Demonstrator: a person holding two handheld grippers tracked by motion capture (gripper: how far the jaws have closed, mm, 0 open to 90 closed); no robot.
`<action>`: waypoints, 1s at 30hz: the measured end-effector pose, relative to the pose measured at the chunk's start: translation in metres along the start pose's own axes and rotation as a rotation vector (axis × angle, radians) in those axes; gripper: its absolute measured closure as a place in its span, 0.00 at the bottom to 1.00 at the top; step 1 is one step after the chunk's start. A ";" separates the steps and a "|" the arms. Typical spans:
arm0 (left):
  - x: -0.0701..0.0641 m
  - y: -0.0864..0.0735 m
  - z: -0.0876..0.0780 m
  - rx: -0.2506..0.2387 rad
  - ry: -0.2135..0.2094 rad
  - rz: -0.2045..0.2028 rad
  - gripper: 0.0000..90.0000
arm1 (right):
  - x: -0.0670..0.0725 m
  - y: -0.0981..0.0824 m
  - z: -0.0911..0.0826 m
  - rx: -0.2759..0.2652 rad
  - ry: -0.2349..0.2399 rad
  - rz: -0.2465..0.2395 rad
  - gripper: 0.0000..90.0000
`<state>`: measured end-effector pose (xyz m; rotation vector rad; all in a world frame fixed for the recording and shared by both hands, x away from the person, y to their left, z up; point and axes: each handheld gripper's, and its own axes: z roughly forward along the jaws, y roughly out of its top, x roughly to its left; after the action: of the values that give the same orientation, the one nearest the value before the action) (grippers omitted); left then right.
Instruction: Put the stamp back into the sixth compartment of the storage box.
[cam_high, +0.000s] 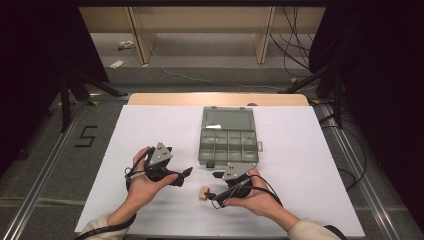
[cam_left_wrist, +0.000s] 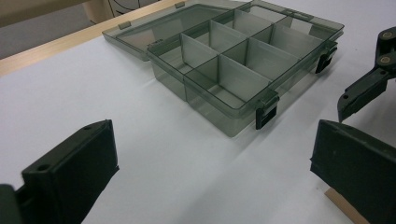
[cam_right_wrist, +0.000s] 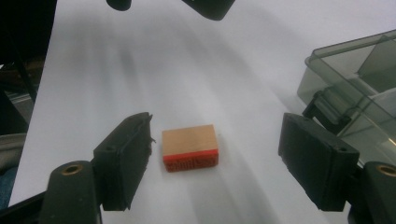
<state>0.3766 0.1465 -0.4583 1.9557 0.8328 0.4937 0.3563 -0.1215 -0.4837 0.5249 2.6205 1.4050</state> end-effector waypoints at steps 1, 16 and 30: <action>0.000 0.000 0.000 0.000 0.000 0.001 0.00 | 0.000 0.000 0.000 0.000 0.000 0.000 0.29; 0.000 0.000 0.000 0.000 0.000 0.003 0.00 | 0.004 0.001 0.021 0.077 0.024 -0.024 0.32; 0.000 0.000 0.001 0.001 0.003 0.003 0.00 | 0.006 0.002 0.030 0.130 0.031 -0.040 0.39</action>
<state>0.3769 0.1457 -0.4591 1.9583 0.8316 0.4978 0.3591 -0.0949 -0.4991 0.4654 2.7452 1.2473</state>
